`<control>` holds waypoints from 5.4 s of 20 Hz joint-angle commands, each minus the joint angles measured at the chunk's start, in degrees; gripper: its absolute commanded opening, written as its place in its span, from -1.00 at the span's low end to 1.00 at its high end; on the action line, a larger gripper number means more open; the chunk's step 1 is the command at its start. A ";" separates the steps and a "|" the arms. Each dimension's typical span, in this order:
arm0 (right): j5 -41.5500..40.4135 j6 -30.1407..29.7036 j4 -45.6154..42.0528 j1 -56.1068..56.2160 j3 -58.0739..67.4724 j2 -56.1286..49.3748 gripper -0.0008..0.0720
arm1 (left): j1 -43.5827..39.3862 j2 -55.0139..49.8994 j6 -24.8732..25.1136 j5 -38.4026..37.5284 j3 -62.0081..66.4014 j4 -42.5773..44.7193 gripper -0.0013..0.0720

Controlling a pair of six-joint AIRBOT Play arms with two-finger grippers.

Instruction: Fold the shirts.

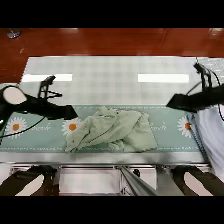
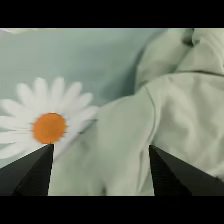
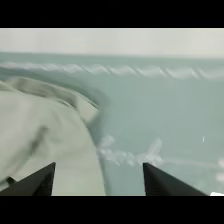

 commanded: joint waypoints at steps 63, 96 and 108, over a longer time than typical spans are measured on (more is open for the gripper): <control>8.33 6.95 -20.24 18.18 53.05 17.81 -0.92 | 0.98 25.73 -1.66 -12.63 51.12 5.09 -0.89; 15.28 0.52 -6.95 -8.79 19.74 -25.16 0.72 | 15.41 -31.65 -3.19 8.24 27.93 -9.51 0.93; 12.00 -2.60 -5.99 -8.24 -12.66 -13.86 0.72 | 10.51 -41.09 7.85 9.55 29.05 -21.38 -0.89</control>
